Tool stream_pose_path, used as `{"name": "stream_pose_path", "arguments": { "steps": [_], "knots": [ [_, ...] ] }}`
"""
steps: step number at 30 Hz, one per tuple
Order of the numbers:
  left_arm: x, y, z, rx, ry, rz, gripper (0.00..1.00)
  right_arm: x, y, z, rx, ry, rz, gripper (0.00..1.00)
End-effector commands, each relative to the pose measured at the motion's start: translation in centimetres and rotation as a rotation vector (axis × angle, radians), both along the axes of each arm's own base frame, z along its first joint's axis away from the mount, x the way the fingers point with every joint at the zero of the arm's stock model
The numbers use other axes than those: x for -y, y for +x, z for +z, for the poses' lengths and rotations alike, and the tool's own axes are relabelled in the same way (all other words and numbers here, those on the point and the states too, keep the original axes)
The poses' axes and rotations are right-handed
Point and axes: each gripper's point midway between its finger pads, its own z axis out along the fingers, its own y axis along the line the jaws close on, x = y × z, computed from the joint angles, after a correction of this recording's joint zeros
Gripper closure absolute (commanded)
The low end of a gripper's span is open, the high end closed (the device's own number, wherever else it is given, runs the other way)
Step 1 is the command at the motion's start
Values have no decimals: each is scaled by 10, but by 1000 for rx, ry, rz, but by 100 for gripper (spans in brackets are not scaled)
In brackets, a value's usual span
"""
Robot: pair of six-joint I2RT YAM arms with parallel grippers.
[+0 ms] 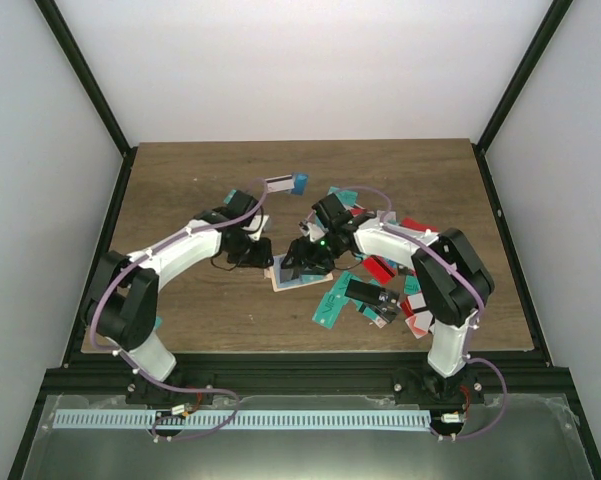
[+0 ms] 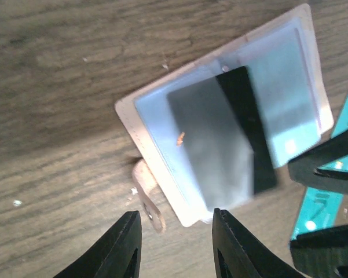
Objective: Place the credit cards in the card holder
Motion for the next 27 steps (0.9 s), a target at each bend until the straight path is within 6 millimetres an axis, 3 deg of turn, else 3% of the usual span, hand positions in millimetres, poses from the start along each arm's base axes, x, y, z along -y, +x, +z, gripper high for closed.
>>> {"name": "stream_pose_path", "arguments": {
  "steps": [1, 9, 18, 27],
  "knots": [
    [11, -19, 5, -73, -96, 12, 64, -4, 1, 0, 9, -18, 49, 38],
    [16, -25, -5, -105, -139, 28, 66, -14, 11, -32, -22, -44, 98, 41],
    [26, -25, -2, -106, -197, 14, 71, -9, 20, -26, 22, -100, 89, 42],
    [30, -19, -21, -124, -170, 27, 71, -1, 20, -33, 35, -144, 80, 42]
  ]
}}
